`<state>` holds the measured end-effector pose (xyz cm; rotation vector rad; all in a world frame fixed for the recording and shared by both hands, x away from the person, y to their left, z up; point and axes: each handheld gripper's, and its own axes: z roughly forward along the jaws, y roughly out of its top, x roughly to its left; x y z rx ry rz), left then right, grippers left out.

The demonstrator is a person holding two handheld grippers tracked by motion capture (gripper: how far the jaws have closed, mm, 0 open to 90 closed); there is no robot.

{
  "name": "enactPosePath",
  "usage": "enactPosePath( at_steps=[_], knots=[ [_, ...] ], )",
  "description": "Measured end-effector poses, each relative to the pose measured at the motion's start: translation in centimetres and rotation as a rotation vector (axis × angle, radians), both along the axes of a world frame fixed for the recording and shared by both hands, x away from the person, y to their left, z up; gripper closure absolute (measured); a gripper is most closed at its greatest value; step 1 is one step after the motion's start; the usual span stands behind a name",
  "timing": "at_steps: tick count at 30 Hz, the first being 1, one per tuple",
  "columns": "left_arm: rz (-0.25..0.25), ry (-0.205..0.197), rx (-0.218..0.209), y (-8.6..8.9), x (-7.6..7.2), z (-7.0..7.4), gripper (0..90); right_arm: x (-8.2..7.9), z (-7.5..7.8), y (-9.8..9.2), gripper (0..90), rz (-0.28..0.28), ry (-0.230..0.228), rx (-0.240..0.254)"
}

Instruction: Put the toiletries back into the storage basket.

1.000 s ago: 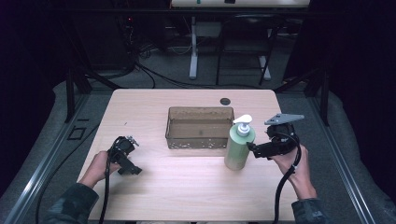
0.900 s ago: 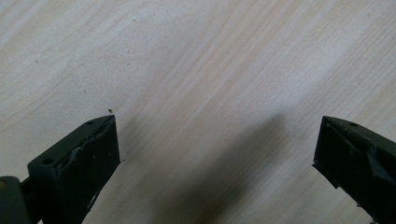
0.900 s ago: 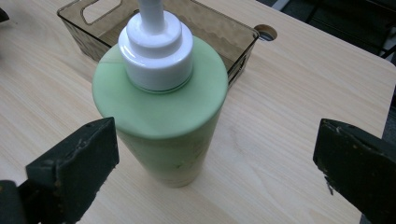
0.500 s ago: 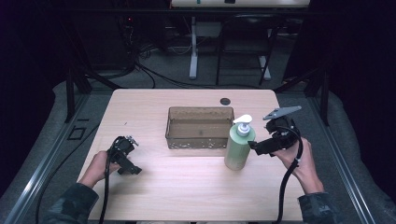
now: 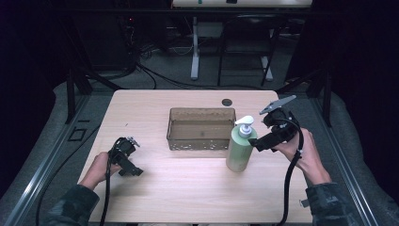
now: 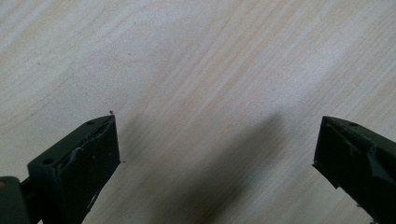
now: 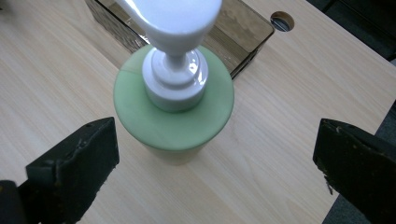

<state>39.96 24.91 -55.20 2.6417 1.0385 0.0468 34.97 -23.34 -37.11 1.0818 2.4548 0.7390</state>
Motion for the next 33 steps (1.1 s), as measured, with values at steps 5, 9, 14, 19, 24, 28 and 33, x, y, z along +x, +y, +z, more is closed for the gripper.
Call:
enactPosePath(
  at_steps=[5, 9, 14, 19, 24, 28, 33],
  knots=[
    [-0.003, 0.001, 0.003, -0.1, 0.0, 0.0, 0.1, 0.6, 0.7, 0.6, 0.0, 0.039, 0.018, -0.013],
    [-0.004, 0.001, 0.002, -0.1, 0.0, -0.1, 0.1, 1.1, 1.1, 1.2, 1.0, 0.068, 0.045, -0.038],
    [-0.002, 0.000, 0.006, -0.1, 0.0, -0.1, 0.1, 1.9, 1.9, 1.8, 6.4, 0.112, 0.066, -0.077],
    [-0.001, 0.001, 0.007, -0.1, 0.0, -0.1, 0.1, 2.4, 2.8, 2.7, 14.7, 0.170, 0.072, -0.122],
    [-0.002, 0.004, 0.008, -0.1, 0.1, -0.1, 0.1, 2.9, 3.3, 3.5, 25.9, 0.203, 0.077, -0.164],
    [-0.003, 0.001, 0.008, -0.1, 0.0, -0.1, 0.1, 3.4, 3.6, 4.1, 32.9, 0.242, 0.095, -0.195],
    [-0.013, 0.014, 0.015, -0.4, 0.1, -0.3, 0.1, 3.9, 4.0, 4.7, 40.1, 0.289, 0.131, -0.254]
  ],
)
